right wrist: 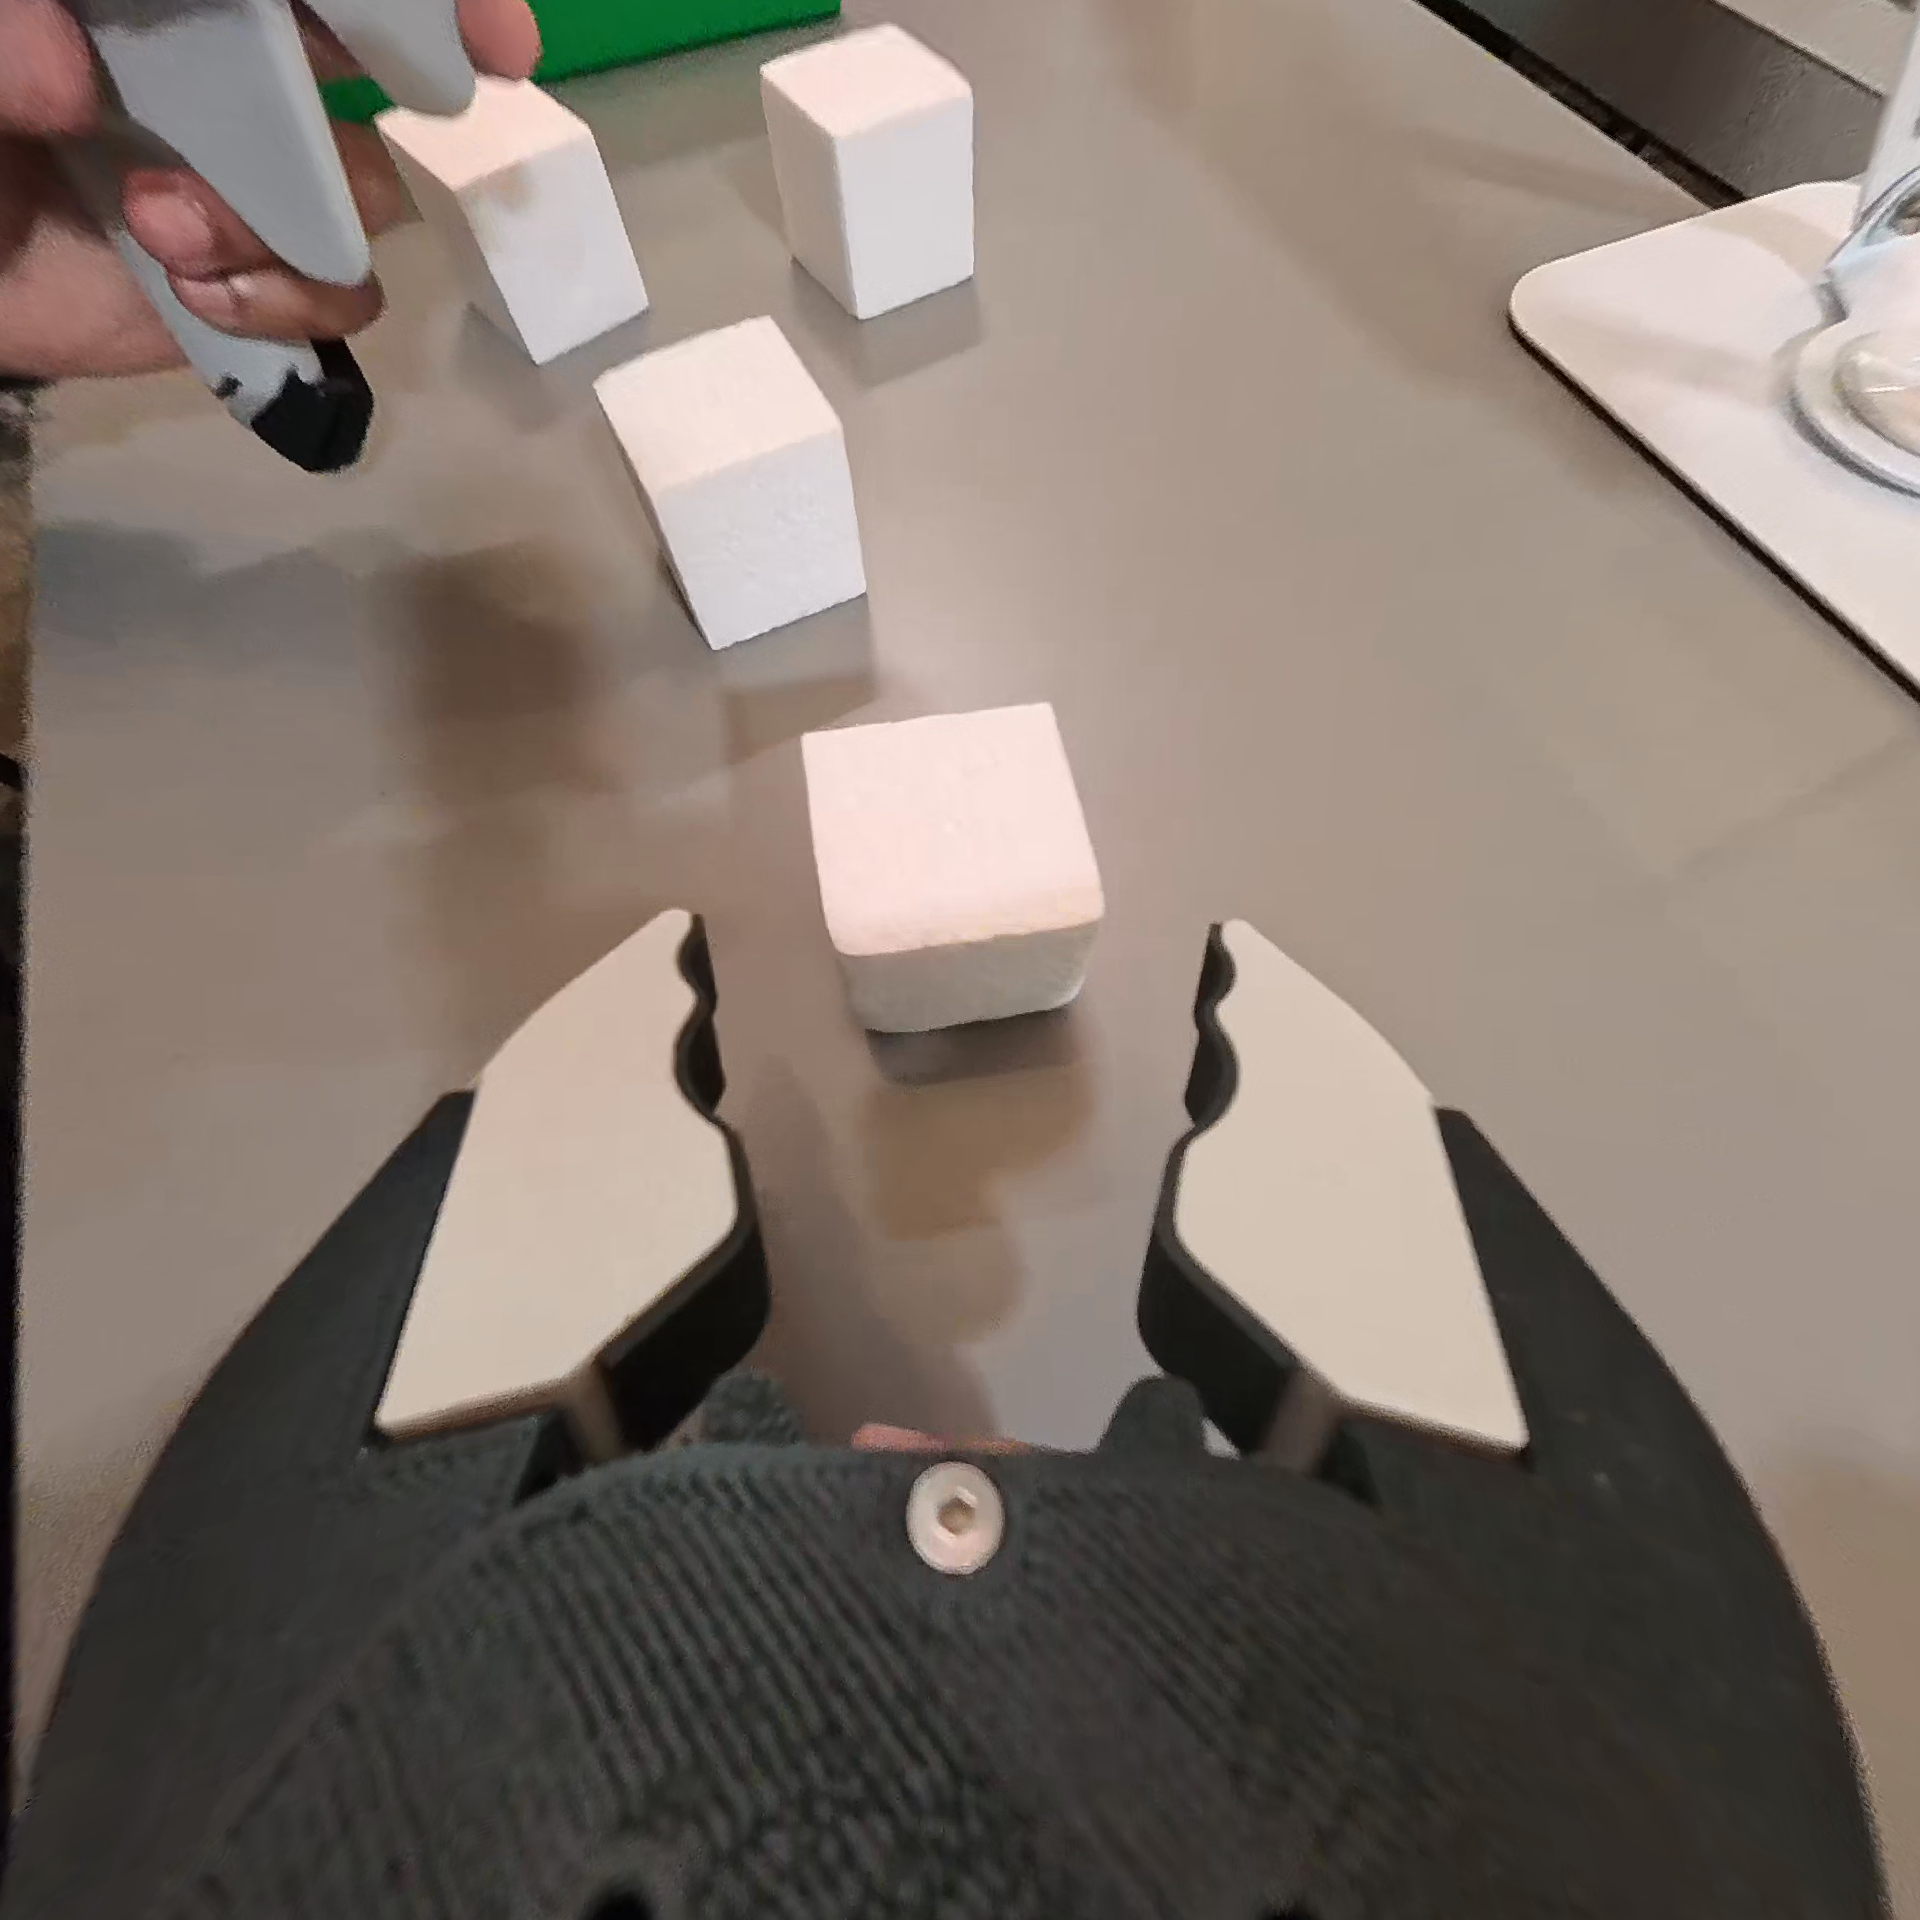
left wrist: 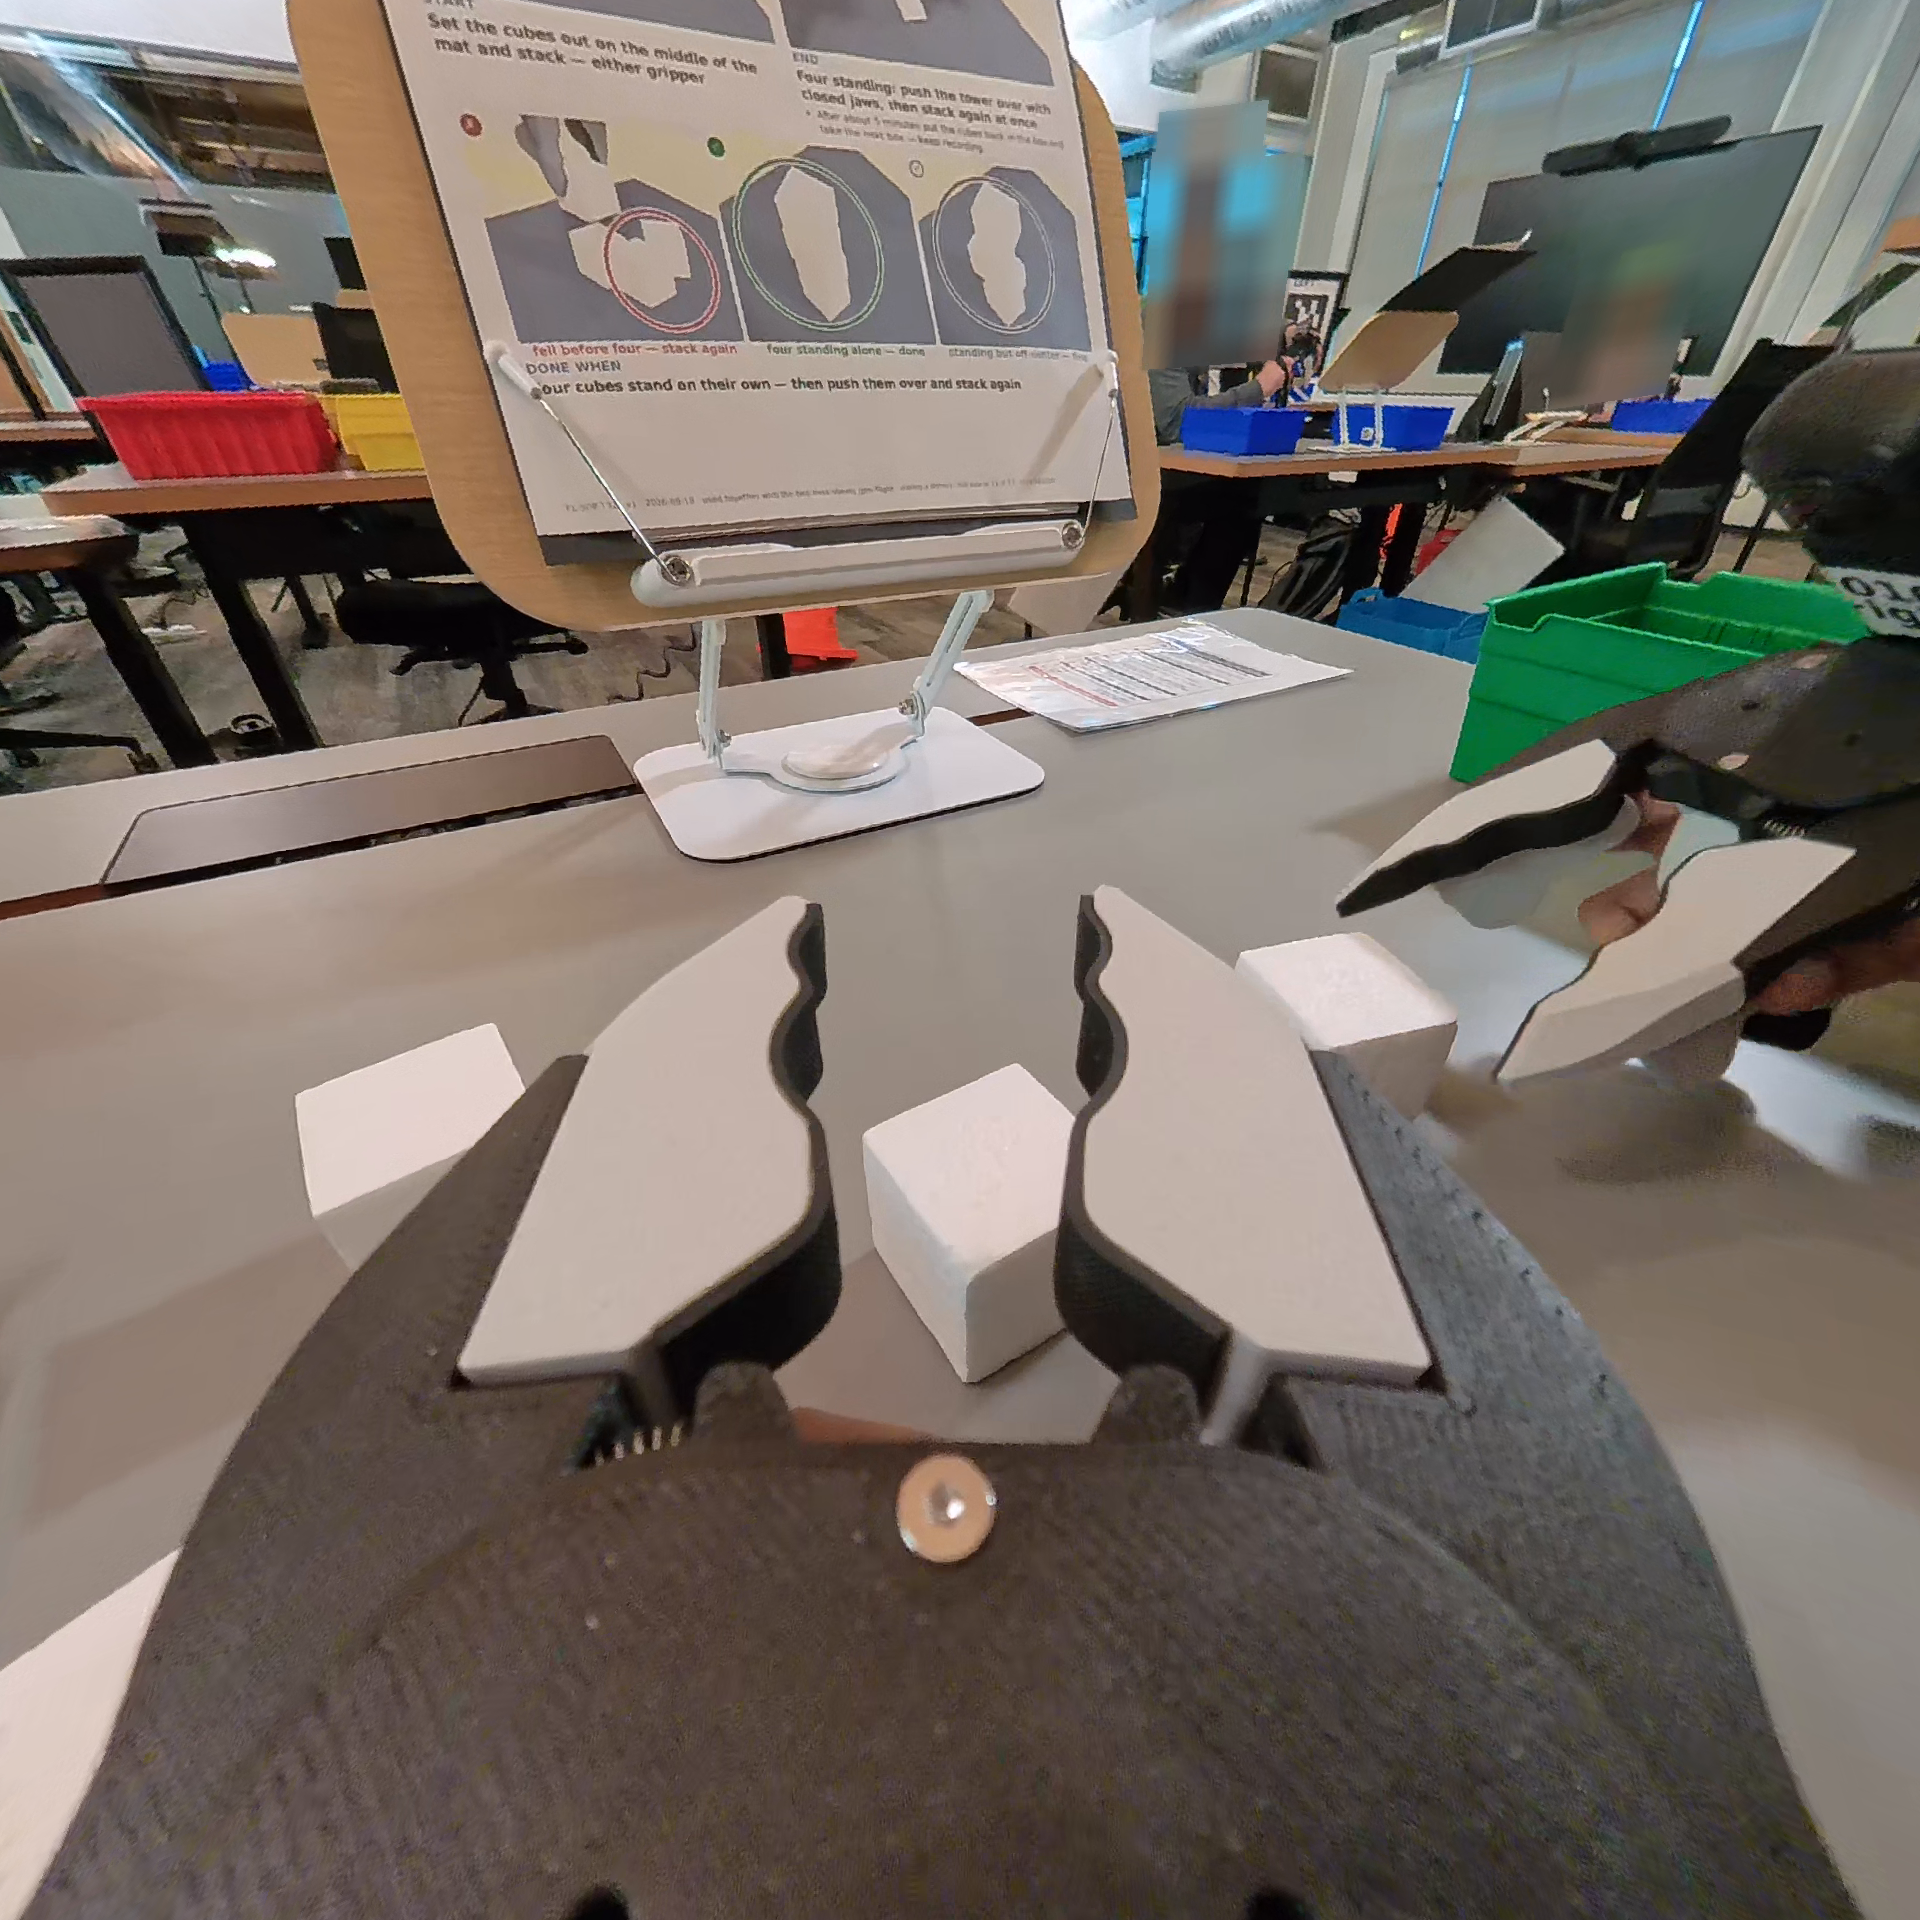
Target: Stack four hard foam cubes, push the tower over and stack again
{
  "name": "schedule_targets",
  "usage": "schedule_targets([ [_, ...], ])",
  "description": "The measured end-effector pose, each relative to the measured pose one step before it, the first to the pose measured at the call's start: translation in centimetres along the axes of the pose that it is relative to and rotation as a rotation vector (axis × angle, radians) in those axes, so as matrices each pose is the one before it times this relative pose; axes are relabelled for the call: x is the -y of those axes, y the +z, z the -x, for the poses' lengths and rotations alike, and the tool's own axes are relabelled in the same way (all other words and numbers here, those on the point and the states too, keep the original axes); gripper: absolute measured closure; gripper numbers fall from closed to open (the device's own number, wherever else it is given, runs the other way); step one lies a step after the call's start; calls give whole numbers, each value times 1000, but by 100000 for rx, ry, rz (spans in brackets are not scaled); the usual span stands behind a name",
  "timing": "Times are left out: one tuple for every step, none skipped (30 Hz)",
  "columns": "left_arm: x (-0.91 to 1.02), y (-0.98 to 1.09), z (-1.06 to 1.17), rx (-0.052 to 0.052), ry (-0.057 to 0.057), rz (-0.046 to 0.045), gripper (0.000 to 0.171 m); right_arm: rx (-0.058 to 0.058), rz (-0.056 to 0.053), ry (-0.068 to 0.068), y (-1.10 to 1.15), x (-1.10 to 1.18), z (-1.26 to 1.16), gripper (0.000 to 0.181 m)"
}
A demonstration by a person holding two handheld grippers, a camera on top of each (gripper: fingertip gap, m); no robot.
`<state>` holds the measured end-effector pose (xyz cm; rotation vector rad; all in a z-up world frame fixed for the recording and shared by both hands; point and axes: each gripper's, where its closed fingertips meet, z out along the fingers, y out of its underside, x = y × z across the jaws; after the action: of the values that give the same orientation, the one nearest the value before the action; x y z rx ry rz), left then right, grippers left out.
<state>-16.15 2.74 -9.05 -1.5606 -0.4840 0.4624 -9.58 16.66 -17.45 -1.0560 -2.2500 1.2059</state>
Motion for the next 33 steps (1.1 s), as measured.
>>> schedule_targets([
  [7, 20, -43, -76, 201, -49, 125, -1416, 1692, -1681, 300, -344, -90, 93],
  [-14, 14, -34, -176, -4, 40, 125, -938, 1453, -1568, 252, -337, -68, 95],
  [-28, 18, -24, -152, -128, 148, 125, -489, 989, -932, 220, -297, -56, 97],
  [-21, 5, -8, -97, -174, 91, 125, -13, 725, -489, 184, -280, -43, 100],
  [-8, 4, 12, -32, -201, 65, 125, 474, 610, -604, 143, -253, 2, 104],
  [-3, 9, -2, -31, -202, 31, 125, 188, 405, -677, 64, -196, -33, 108],
  [-8, 1, -5, -34, -117, 62, 125, 461, 73, -767, -10, -14, -2, 112],
  [-24, 20, 3, -19, 6, 120, 125, -20, -960, -988, -73, 120, -40, 116],
  [-27, 26, 13, 55, 88, 147, 125, -399, -1264, -1091, -100, 164, -79, 123],
  [-12, 23, 6, 84, 48, 102, 125, -410, -951, -808, -102, 101, -87, 132],
  [-19, 28, 8, -20, -44, 81, 125, -252, -444, -241, -52, 31, -84, 132],
  [-27, 26, -12, -63, -43, 142, 125, 276, -203, -39, -46, 4, -6, 133],
  [-18, 28, -13, -16, 41, 151, 125, 665, -226, -6, -38, 11, 40, 133],
  [-4, 8, -8, 27, 105, 37, 125, 760, -262, -96, -60, 0, 59, 133],
  [-6, 2, -25, -48, 120, 48, 125, 759, -167, -302, -69, -24, 67, 133],
  [-6, 7, -22, -68, 82, 53, 125, 878, 88, -652, -100, -76, 93, 133],
  [-5, -5, -29, -80, 53, 34, 125, 1127, 313, -800, -100, -141, 139, 133],
  [4, -11, -2, -27, 58, -36, 125, 1367, 577, -768, -118, -188, 154, 133],
  [13, -12, -6, -37, 21, -31, 125, 1307, 571, -630, -133, -201, 151, 139],
  [2, -7, -3, -29, -74, -15, 125, 1737, 203, -537, -130, -146, 201, 144],
  [4, -9, 4, -58, -119, -35, 125, 1699, -176, -186, -109, -54, 200, 145],
  [16, -5, -3, -23, -81, -50, 125, 1287, -601, 124, -86, 45, 146, 141],
  [5, 8, 9, 4, -3, -34, 125, 1029, -370, 159, -68, 29, 122, 136],
  [-2, -1, 1, -9, 25, 17, 125, 320, 132, 170, -34, -36, 28, 128],
  [-5, -3, -5, -31, -9, 38, 125, -209, 490, -13, -6, -92, -35, 122],
  [-1, 7, -14, -52, -21, 12, 125, -250, 460, -402, -9, -79, -54, 117],
  [16, -8, -15, -6, 29, -49, 125, -345, 140, -420, -4, -13, -68, 112],
  [-1, 2, -10, -8, 72, 8, 125, -232, -443, -323, -5, 79, -82, 110],
  [-15, 6, -3, -4, 38, 38, 125, -267, -835, -151, 20, 176, -120, 107],
  [-1, 8, -7, -18, 10, 9, 125, -76, -955, -164, 67, 228, -158, 104],
  [-16, 19, -12, -64, -14, 56, 125, -34, -877, -233, 125, 235, -197, 100],
  [-17, 18, -11, -61, 0, 67, 125, 407, -621, -110, 181, 199, -183, 98],
  [-6, 13, -9, -7, 48, 53, 125, 1026, -135, 441, 190, 127, -101, 97],
])
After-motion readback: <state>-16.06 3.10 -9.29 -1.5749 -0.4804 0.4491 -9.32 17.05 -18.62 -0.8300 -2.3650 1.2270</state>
